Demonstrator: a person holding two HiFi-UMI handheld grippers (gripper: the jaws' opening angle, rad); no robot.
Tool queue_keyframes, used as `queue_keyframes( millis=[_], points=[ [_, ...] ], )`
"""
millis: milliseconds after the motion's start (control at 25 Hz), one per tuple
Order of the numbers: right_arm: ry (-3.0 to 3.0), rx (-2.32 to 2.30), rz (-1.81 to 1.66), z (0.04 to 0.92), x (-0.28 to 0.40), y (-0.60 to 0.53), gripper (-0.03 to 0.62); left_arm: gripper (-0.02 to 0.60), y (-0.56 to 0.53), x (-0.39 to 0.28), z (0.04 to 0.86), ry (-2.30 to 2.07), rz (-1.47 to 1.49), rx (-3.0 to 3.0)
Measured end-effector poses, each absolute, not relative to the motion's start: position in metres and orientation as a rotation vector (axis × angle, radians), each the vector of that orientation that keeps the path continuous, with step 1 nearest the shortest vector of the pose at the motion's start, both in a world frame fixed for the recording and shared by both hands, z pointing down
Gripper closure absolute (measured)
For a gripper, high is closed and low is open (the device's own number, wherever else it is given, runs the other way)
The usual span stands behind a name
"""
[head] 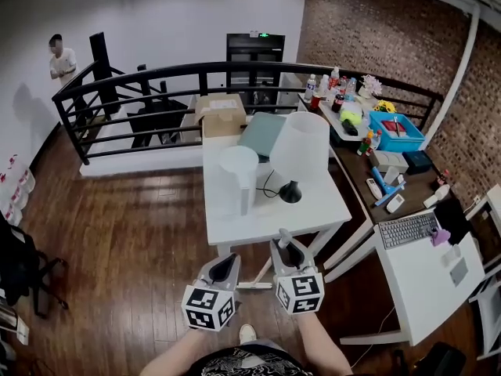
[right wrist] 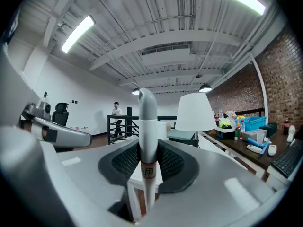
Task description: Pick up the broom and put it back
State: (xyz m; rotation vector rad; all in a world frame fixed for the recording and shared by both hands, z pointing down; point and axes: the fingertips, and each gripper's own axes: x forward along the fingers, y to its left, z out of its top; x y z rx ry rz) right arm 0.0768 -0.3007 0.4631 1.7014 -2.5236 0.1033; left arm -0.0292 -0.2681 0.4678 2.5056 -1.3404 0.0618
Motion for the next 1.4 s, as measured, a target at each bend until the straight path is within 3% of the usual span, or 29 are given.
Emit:
queue_keyframes(
  millis=[880,1400],
  points=[
    [-2.450,1.812,0.080,0.430,0.092,-0.223,0.497,0.577,-0.233,-0.020,0.456,-1.289,0.036,2.555],
    [-2.458,1.834,0.067,0.429,0.092,-0.232,0.499,0.577,-0.240,-0.008,0.452,-1.250,0.034,2.584]
  ],
)
